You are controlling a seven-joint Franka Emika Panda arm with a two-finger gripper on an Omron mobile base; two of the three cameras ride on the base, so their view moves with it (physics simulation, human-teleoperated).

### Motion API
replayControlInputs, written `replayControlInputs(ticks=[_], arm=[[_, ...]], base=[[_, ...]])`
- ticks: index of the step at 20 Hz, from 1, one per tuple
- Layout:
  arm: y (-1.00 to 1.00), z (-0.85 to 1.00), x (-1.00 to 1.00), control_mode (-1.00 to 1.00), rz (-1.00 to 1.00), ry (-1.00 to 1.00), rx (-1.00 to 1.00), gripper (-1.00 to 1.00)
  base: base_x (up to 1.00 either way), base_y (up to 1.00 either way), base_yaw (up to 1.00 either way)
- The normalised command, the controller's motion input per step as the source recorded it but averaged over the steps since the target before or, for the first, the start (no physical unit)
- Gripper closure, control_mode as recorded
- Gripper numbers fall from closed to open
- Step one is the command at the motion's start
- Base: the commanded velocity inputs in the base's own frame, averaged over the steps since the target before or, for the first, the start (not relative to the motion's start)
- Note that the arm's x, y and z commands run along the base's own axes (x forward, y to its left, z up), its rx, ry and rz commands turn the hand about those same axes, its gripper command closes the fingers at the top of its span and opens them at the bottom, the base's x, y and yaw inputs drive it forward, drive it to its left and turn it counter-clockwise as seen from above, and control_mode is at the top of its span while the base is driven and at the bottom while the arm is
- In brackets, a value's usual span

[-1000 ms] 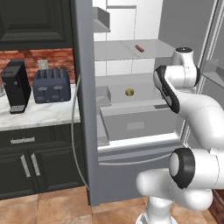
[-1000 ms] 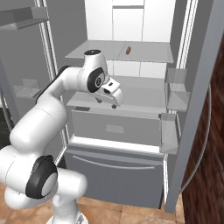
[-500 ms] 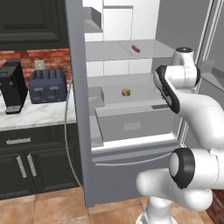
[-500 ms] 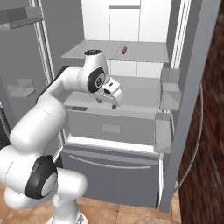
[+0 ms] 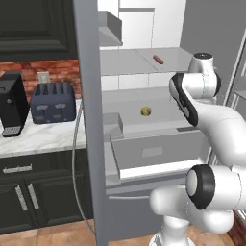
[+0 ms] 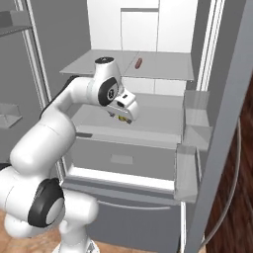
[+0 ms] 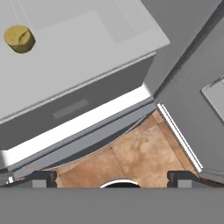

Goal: Retrieve the sausage and cheese from the fridge and place them on the cutting board on the counter.

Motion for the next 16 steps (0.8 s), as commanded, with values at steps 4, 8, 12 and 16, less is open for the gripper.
replayControlInputs(ticks=[4, 8, 12, 16], arm=[[0.0, 0.0, 0.0, 1.0, 0.0, 0.0, 0.0, -1.0], [0.0, 0.0, 0.0, 1.0, 0.0, 0.0, 0.0, -1.0], [0.0, 0.0, 0.0, 1.0, 0.0, 0.0, 0.0, -1.0], [0.0, 0.0, 0.0, 1.0, 0.0, 0.0, 0.0, -1.0]], base=[[0.54, -0.29, 0.0], [0.03, -0.42, 0.03], [0.09, -0.25, 0.03], [0.21, -0.06, 0.05]])
